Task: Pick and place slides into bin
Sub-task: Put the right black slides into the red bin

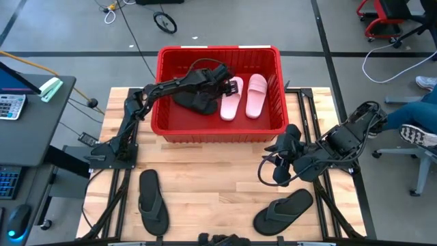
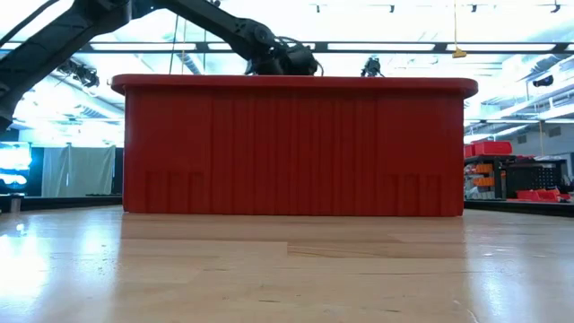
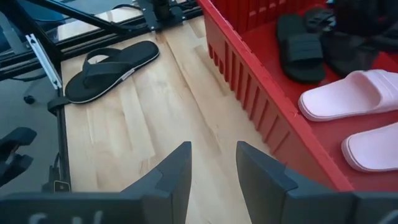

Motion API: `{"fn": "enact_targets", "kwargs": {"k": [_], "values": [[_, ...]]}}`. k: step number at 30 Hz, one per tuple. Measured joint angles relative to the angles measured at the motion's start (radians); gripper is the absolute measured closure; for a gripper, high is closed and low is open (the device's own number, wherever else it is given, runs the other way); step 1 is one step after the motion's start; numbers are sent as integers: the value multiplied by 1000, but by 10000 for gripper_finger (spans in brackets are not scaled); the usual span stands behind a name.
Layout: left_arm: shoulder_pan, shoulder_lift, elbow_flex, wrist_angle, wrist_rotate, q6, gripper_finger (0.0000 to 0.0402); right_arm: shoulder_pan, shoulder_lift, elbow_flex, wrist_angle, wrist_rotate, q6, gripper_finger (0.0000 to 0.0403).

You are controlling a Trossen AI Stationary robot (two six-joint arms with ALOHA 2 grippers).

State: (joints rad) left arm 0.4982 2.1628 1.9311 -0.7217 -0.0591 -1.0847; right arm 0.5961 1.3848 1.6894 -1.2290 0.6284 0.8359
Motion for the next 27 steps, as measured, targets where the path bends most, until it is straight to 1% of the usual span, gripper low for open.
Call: {"fn": "enact_targets", "kwargs": {"k": [3,5,8,11,12,14,16,19,23,27], "values": [[3,-2,69,25,42,104,217,3,-9,0,-6,-1,-1,271],[3,-3,126,9,56,162,227,4,-22,0,-8,-6,3,272],[5,-1,258,-18,102,267,242,15,-55,0,-9,-20,47,279],[3,-3,410,-14,171,386,259,35,-87,0,-10,-84,74,288],[-1,-9,429,12,195,426,264,47,-94,0,-12,-112,89,291],[-11,-73,372,149,250,466,276,72,-102,0,-16,-160,125,294],[-26,-120,354,219,285,469,287,100,-99,0,-30,-199,167,297],[-39,-179,356,222,311,468,301,137,-74,0,-96,-246,276,300],[-58,-217,354,219,326,476,314,180,-17,0,-202,-260,465,300],[-82,-243,356,231,357,476,323,220,36,0,-214,-279,611,300]]}}
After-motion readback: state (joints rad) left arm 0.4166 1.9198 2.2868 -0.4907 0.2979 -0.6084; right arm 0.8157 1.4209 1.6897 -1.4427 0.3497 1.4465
